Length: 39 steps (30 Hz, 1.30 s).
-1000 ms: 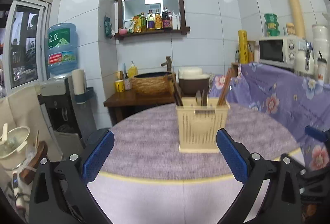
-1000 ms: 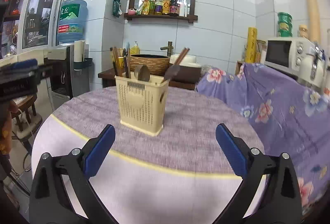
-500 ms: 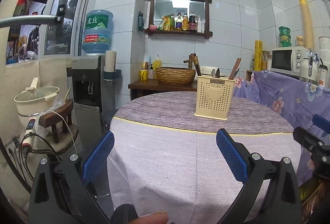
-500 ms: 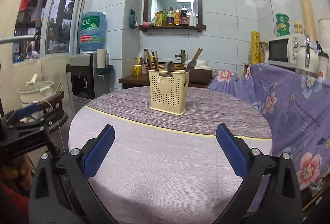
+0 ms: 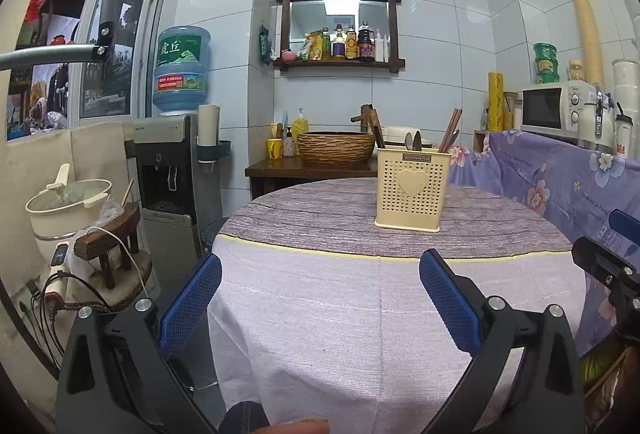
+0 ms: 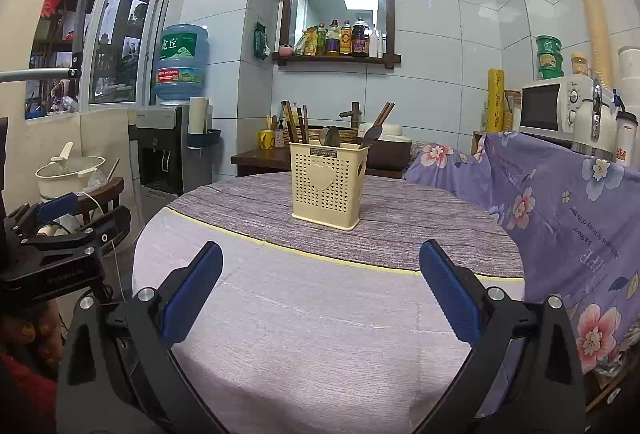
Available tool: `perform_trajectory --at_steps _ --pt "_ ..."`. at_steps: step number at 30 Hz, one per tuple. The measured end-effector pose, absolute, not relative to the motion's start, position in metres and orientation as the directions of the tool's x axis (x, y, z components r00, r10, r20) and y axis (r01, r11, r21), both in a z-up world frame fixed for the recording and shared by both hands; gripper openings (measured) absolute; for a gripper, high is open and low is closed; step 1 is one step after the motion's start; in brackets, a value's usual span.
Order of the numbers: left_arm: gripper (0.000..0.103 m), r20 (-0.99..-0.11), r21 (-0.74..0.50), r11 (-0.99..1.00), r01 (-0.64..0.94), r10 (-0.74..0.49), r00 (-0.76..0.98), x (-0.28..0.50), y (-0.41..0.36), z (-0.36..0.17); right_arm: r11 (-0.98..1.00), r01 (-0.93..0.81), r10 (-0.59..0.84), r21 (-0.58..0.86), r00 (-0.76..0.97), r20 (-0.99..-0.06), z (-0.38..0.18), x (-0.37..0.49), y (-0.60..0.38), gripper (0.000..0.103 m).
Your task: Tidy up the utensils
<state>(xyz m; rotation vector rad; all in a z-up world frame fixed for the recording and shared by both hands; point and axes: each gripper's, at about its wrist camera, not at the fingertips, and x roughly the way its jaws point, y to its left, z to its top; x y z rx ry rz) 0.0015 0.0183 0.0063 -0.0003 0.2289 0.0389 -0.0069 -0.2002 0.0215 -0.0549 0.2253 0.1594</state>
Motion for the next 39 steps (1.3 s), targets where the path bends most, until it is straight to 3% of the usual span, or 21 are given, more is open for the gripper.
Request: perform_trajectory --at_steps 39 --pt "0.098 -0.25 0.018 1.0 -0.024 0.027 0.968 0.0061 0.0147 0.0085 0.989 -0.146 0.137 -0.016 0.96 -0.243 0.02 0.0 -0.2028 0.097"
